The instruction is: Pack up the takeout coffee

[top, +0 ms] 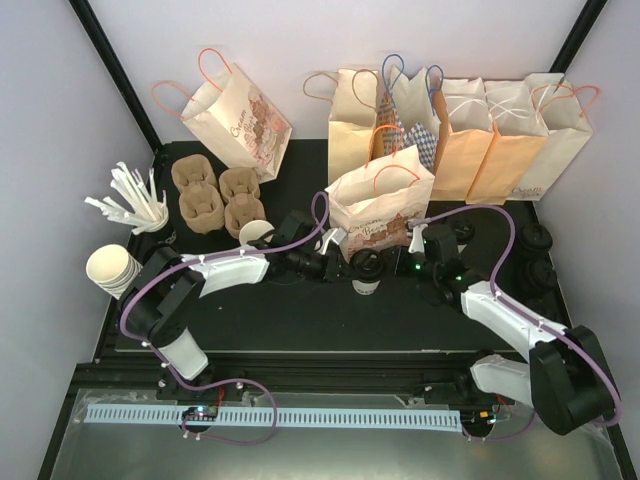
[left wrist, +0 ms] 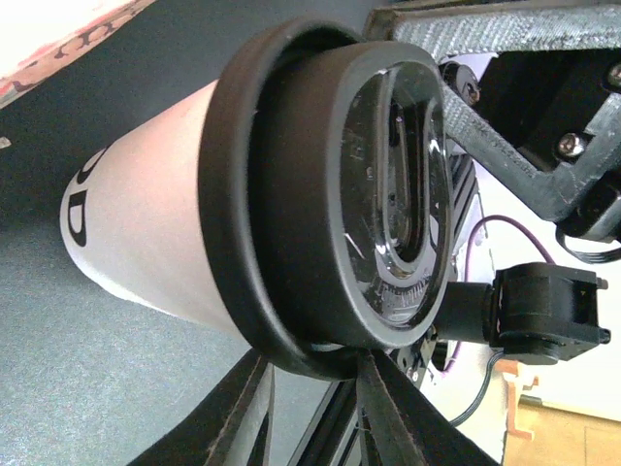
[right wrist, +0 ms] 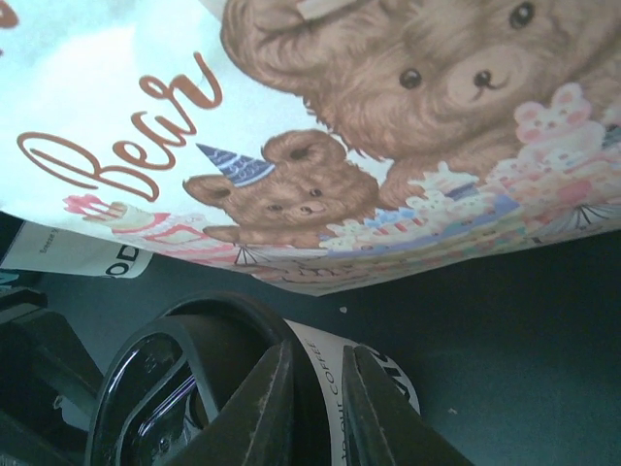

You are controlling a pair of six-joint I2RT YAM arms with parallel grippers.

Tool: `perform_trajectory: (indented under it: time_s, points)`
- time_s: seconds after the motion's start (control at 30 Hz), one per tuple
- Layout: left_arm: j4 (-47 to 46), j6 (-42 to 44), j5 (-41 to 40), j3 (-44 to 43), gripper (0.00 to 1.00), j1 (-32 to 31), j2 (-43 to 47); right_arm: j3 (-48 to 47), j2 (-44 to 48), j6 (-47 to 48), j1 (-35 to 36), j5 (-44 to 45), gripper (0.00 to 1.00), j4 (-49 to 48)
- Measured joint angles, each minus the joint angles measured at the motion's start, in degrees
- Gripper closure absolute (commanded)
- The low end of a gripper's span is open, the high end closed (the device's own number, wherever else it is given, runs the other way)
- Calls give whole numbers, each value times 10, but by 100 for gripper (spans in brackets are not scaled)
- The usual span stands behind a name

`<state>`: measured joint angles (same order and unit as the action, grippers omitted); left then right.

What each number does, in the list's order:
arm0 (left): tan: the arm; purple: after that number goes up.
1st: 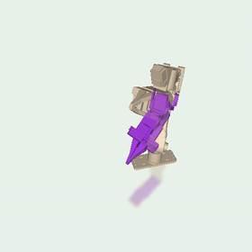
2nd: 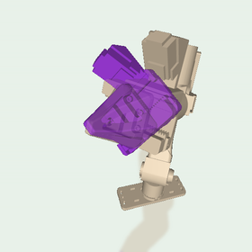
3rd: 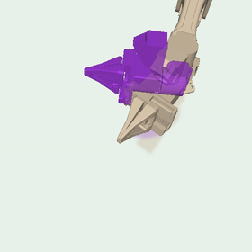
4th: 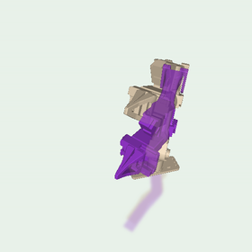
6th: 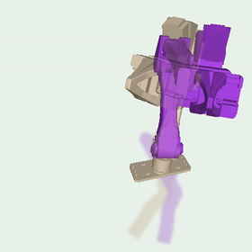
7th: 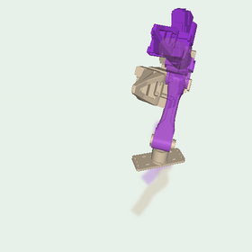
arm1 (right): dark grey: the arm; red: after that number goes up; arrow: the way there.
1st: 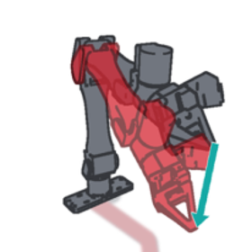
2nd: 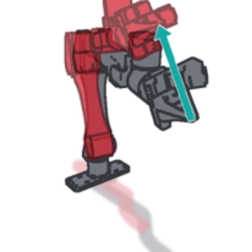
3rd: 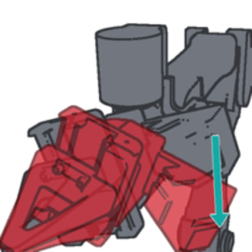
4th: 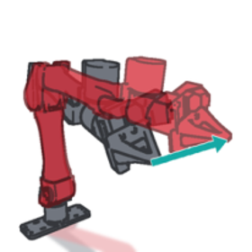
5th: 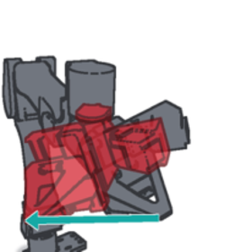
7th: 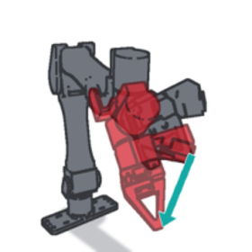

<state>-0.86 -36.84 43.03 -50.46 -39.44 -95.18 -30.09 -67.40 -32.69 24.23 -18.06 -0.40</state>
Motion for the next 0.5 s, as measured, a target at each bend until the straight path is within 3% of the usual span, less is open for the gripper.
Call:
perform_trajectory:
  time_s: [0.27, 0.5]
  points:
    - [44, 12, -30, -14, 71, -5, 13, -37, 49, -2, 2, 22, 79, 141]
    - [84, 18, -70, -40, 67, -4, 14, -96, 36, 14, 11, 55, 78, 260]
